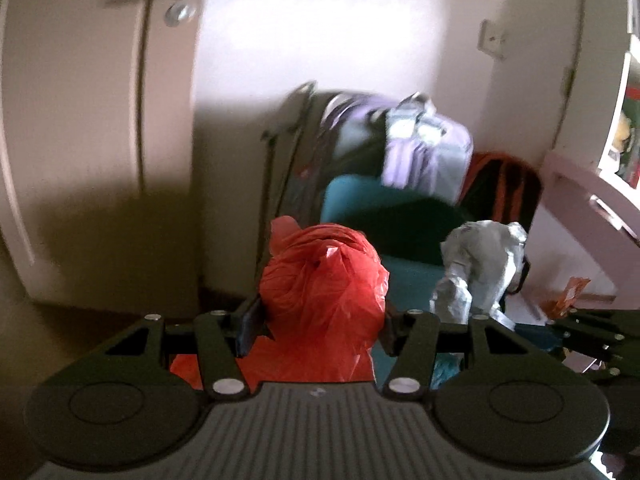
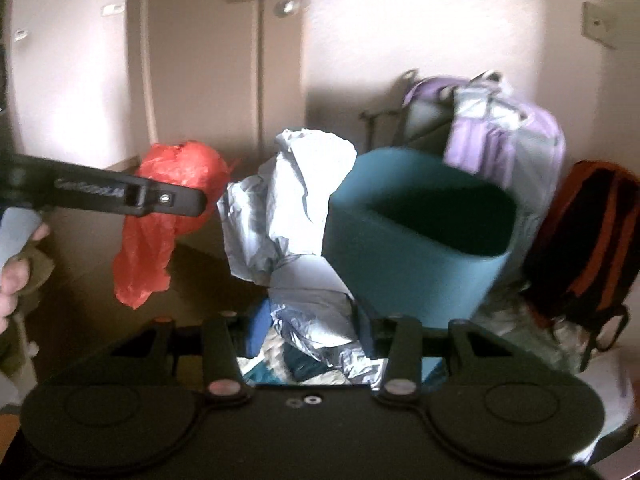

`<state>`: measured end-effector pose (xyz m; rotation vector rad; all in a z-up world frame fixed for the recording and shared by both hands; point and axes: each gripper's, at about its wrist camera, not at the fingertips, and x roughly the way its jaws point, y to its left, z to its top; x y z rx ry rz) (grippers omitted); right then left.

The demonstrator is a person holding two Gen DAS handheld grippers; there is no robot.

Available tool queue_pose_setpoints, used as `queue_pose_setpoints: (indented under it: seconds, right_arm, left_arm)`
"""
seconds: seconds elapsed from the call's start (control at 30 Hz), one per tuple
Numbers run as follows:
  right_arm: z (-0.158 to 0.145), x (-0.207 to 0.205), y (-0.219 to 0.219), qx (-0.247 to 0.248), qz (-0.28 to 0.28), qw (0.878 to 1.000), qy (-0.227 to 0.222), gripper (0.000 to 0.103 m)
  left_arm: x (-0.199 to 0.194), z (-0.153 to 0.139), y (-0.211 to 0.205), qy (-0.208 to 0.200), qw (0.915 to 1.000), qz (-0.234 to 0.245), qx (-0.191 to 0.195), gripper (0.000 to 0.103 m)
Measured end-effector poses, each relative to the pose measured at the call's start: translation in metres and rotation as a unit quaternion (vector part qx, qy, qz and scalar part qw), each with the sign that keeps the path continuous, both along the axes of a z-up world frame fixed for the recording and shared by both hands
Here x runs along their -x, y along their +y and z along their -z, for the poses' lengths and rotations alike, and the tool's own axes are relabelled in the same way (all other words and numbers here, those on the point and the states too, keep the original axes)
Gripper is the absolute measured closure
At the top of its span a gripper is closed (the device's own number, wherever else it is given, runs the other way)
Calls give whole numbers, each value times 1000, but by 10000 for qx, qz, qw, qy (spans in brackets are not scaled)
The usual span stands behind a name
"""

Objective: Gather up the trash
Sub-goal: 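Lift the red bag and white bag over the teal wastebasket and open both tools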

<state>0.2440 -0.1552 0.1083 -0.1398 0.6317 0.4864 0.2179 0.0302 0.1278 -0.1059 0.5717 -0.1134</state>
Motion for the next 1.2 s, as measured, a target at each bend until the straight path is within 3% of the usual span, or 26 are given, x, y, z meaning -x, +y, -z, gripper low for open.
queue_pose_setpoints:
  seconds: [0.27, 0.53, 0.77, 1.2]
  right_arm:
    - [-26, -48, -26, 88, 415, 9987, -286, 60]
    - [-31, -78, -36, 362, 541, 9973, -349, 60]
    - [-14, -114, -40, 413, 581, 9973, -154, 60]
    - [31, -160, -28, 671, 259, 9970, 276, 62]
  left_arm:
    - [-49, -50, -51, -347, 9992, 174, -11, 47]
    - [-106, -65, -84, -419, 9989, 186, -125, 47]
    - [-161, -48, -105, -193, 9996, 213, -83, 47]
    - [-229, 29, -118, 627, 9972, 325, -257, 46]
